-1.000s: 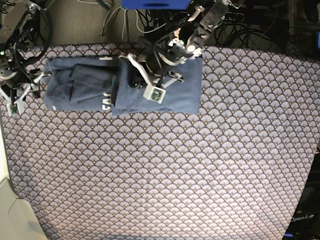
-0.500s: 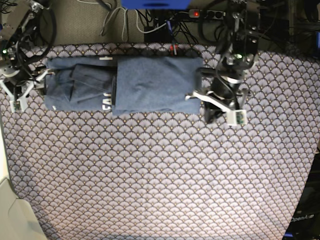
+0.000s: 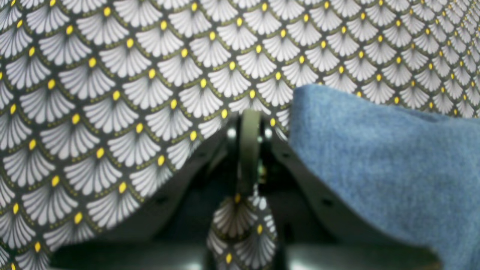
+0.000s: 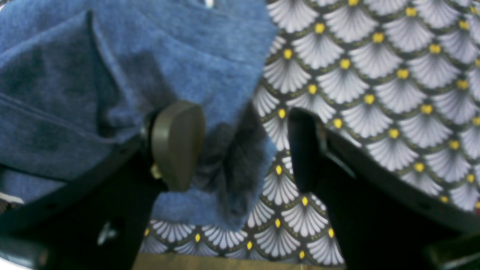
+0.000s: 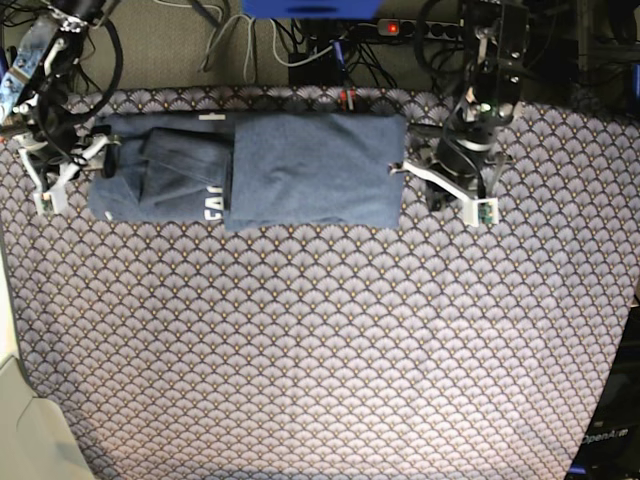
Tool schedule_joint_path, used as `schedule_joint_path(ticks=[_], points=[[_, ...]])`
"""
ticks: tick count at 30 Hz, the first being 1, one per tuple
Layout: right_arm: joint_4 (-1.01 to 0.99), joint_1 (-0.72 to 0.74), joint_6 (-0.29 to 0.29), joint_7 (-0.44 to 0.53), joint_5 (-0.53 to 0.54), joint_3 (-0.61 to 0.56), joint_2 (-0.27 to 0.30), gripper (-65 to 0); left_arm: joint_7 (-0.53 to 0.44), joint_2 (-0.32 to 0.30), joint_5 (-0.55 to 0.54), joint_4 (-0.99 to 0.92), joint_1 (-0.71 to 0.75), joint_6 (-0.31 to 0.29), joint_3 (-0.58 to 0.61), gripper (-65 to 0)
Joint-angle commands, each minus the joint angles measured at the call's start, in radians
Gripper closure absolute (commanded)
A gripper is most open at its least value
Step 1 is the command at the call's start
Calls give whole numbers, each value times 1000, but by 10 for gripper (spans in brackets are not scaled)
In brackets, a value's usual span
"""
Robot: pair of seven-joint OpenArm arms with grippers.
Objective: Fold the T-shirt properly
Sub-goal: 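Move the right gripper to the strip end and grasp it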
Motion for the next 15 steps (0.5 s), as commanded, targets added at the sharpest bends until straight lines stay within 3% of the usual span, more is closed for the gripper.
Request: schedule_joint_path(ticks=[1, 7, 15], points=[[-11, 22, 0, 20, 8, 3, 20, -407, -22, -3, -2, 15, -7, -6, -1, -3], [-167, 71, 0, 20, 8, 3, 61, -407, -22, -3, -2, 15, -9, -6, 2, -3], [-155, 60, 0, 17, 8, 1, 23, -383, -22, 5, -2, 15, -15, -6, 2, -3]])
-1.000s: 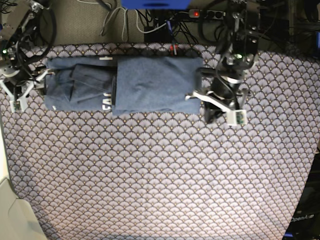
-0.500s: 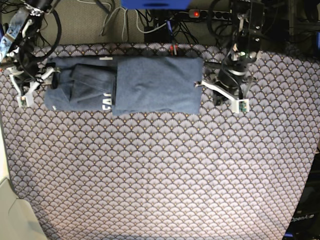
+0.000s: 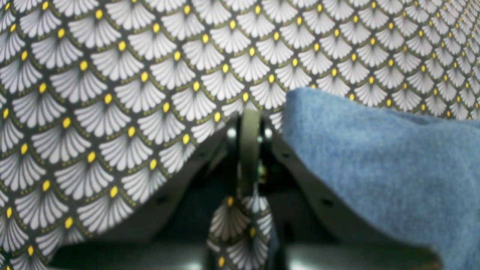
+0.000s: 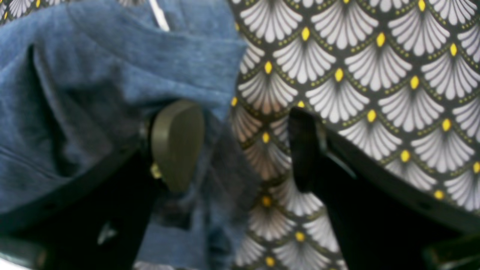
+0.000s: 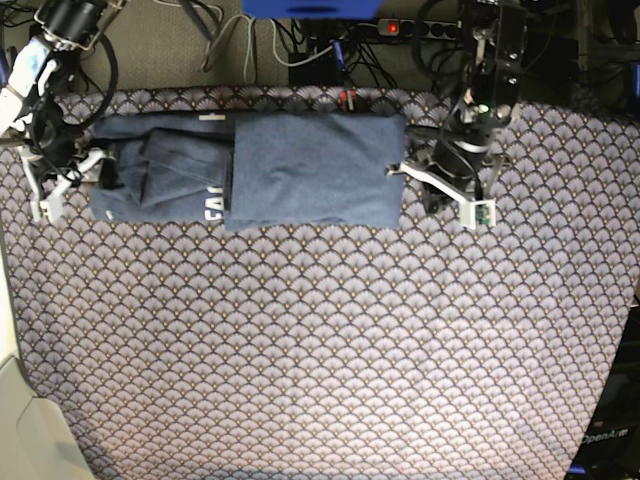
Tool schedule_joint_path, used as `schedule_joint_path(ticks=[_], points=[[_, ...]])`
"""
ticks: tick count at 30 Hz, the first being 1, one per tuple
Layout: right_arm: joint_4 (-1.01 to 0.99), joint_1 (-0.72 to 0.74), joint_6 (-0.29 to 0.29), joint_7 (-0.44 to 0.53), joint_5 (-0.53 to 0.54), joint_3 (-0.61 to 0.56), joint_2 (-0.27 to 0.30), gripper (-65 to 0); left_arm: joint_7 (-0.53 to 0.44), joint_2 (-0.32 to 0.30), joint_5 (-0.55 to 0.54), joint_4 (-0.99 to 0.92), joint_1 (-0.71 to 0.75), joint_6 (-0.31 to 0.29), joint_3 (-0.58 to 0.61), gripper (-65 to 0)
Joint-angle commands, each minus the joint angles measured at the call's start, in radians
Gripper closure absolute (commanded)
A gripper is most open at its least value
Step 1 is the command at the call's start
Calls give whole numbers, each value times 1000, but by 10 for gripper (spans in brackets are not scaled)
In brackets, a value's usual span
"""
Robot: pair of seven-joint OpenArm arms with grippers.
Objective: Fold the T-shirt properly
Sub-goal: 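Move the right gripper to the strip end and grasp it, then fold the grasped end over onto the stack with the right gripper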
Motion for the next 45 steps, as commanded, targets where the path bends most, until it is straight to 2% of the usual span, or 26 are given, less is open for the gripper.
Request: schedule_joint_path(ticks=[1, 7, 11, 18, 28, 36, 45], points=[[9, -7, 3, -34, 2, -3, -4, -361, -23, -4, -2, 16, -9, -4, -2, -3], [10, -33, 3, -36, 2, -3, -23, -165, -23, -4, -2, 13, -12, -2, -5, -3], [13, -33, 3, -117, 2, -3, -24, 0, -23, -2, -2, -33, -30, -2, -2, -3], [53, -28, 3, -160, 2, -3, -18, 0, -23, -2, -2, -87, -44, -2, -4, -3], [400, -25, 3, -358, 3, -1, -47, 0, -23, -7, -2, -76, -34, -2, -7, -3], [536, -34, 3, -427, 3, -106, -138, 0, -23, -11, -2, -76, -20, 2, -8, -3], [556, -51, 3, -430, 3, -267, -244, 0, -23, -11, -2, -87, -15, 1, -8, -3]])
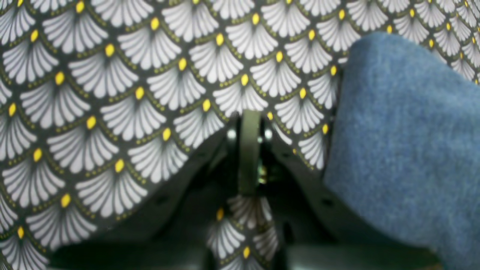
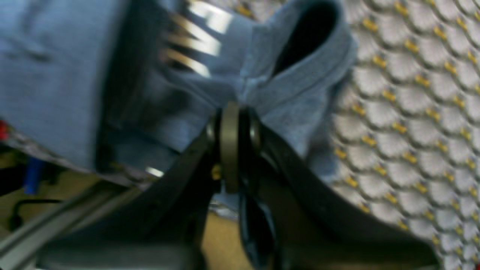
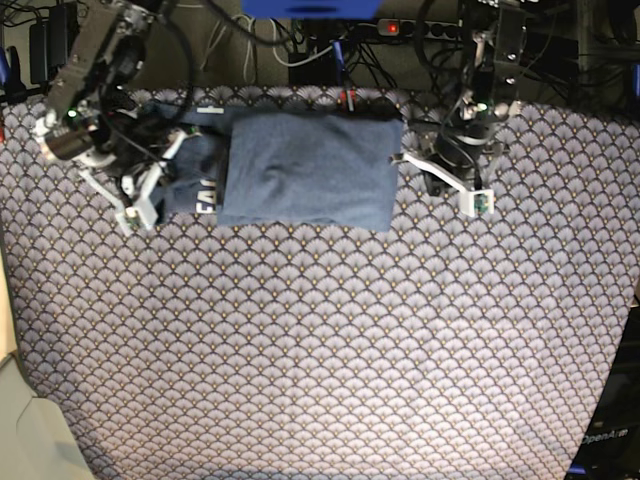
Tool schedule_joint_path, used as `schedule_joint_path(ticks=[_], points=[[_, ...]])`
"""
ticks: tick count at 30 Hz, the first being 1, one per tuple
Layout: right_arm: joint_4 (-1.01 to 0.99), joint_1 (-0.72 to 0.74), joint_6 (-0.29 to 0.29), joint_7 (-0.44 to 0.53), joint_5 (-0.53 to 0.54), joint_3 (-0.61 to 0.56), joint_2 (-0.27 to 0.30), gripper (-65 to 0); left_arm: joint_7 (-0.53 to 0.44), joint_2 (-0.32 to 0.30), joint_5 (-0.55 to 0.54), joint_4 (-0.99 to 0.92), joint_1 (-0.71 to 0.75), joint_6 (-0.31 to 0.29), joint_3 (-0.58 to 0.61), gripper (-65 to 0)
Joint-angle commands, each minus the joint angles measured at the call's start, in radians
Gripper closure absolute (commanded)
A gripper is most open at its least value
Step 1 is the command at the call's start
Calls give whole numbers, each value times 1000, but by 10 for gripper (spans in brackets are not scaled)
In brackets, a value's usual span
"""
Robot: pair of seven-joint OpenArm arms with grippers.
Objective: Fold the T-shirt properly
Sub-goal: 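Fold the grasped end over onto the stack with the right gripper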
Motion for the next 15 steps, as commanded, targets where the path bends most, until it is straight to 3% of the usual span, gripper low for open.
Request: schedule_joint_path(ticks=[1, 9, 15], points=[[18, 11, -1, 14, 12, -13, -2, 0, -23, -3, -2, 12, -15, -3, -3, -3], [37, 58, -1, 14, 23, -134, -63, 0, -21, -2, -2, 12, -9, -3, -3, -3], [38, 82, -1, 12, 178, -257, -74, 0, -21, -3, -2, 12, 6, -1, -3, -3]])
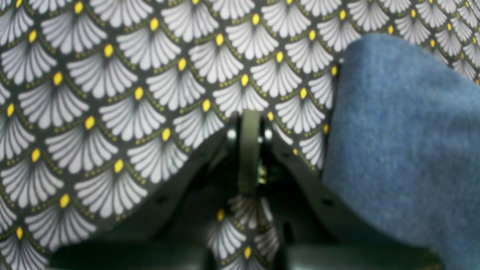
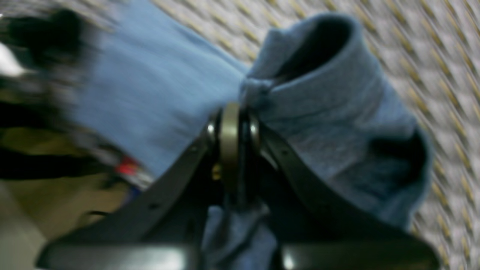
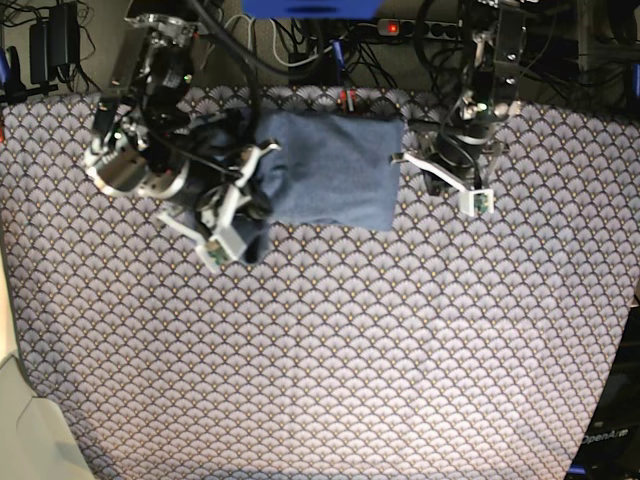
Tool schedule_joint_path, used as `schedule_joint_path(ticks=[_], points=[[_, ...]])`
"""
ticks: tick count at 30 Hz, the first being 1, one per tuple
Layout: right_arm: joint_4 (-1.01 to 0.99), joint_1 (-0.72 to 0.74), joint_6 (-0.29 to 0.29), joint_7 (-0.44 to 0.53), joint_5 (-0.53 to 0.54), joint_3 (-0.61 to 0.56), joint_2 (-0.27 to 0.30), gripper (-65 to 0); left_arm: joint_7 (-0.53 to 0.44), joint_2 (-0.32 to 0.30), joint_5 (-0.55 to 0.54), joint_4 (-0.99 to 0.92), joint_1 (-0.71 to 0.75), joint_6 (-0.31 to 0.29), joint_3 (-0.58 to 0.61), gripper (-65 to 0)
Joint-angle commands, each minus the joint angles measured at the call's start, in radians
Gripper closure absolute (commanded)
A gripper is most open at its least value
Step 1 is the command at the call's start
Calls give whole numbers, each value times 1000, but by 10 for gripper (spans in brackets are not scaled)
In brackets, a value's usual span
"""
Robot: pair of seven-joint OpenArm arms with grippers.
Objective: Fold the T-shirt properly
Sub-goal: 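Fold the grasped end over onto the stack with the right gripper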
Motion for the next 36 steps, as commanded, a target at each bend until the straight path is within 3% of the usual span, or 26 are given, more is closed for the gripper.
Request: schedule_joint_path(ticks=[1, 6, 8, 19, 24, 36], points=[[18, 5, -1, 15, 52, -16, -3, 0, -7, -3, -2, 18, -1, -1, -3, -3], [17, -21, -1, 23, 265, -83, 31, 0, -7, -3, -2, 18, -7, 0, -3, -3], [15, -26, -1, 24, 303, -109, 40, 0, -7, -2, -2, 19, -10, 0, -3, -3], [-43, -23, -1, 126, 302, -172, 70, 0, -7, 4, -2, 29, 0, -1, -1, -3], [-151, 34, -1, 149, 302, -234, 70, 0, -7, 4, -2, 62, 0, -3, -1, -3], [-359, 105, -1, 327, 302, -433, 70, 0, -7, -20, -2, 191, 77, 0, -49, -3]])
